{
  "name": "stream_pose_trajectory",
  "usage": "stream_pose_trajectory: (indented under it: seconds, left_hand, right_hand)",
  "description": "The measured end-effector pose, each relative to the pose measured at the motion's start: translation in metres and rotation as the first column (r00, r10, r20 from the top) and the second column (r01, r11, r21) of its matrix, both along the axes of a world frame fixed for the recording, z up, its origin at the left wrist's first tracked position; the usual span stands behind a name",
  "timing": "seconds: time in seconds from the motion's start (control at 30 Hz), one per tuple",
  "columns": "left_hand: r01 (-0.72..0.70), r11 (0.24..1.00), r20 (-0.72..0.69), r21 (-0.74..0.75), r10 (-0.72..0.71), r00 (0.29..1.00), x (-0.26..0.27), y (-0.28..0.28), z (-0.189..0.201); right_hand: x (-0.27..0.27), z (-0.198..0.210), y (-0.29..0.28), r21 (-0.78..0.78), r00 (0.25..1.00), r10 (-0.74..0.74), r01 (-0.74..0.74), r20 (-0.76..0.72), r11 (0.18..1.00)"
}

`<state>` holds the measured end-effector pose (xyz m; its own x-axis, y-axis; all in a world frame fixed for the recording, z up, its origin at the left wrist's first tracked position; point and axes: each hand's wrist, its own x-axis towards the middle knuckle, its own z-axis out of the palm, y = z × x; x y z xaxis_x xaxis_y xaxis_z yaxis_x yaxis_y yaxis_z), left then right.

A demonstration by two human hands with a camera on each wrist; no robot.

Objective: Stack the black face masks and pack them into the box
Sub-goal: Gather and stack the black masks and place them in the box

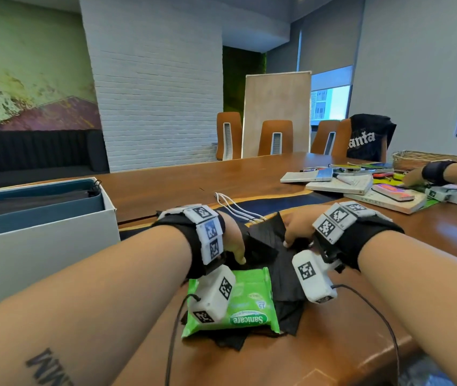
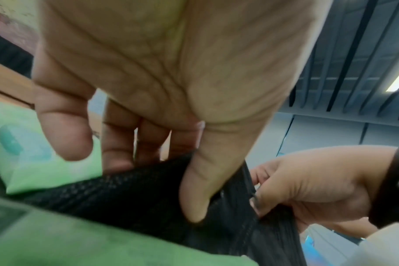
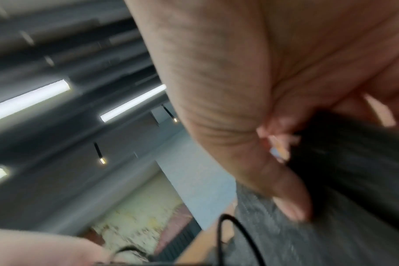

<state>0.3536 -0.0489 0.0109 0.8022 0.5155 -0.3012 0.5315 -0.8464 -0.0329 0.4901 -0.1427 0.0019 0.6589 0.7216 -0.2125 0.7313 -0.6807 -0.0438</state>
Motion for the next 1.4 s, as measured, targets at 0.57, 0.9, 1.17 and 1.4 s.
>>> stream_pose_trajectory:
  seconds: [0.57, 0.9, 1.17, 1.4]
  left_hand:
    - [0.223, 0.872, 0.878, -0.436, 0.357, 0.318, -0.142, 0.064, 0.057]
    - [0.594, 0.615, 0.830, -0.519, 0.528, 0.178, -0.199, 0.068, 0.050]
    - [0.584, 0.507, 0.727, -0.634, 0.647, 0.229, -0.165, 0.059, 0.011]
    - [0.640, 0.454, 0.746, -0.620, 0.593, 0.303, -0.138, 0.048, 0.009]
  right_hand:
    - [-0.074, 0.075, 0.023, 0.969, 0.956, 0.255, -0.191, 0.146, 0.158]
    - [-0.132, 0.074, 0.060, 0.951, 0.827, 0.560, -0.206, 0.044, 0.230]
    - [-0.143, 0.047, 0.060, 0.944, 0.646, 0.698, 0.120, -0.310, 0.308]
    - [-0.139, 0.046, 0.044, 0.924, 0.479, 0.791, 0.200, -0.382, 0.325]
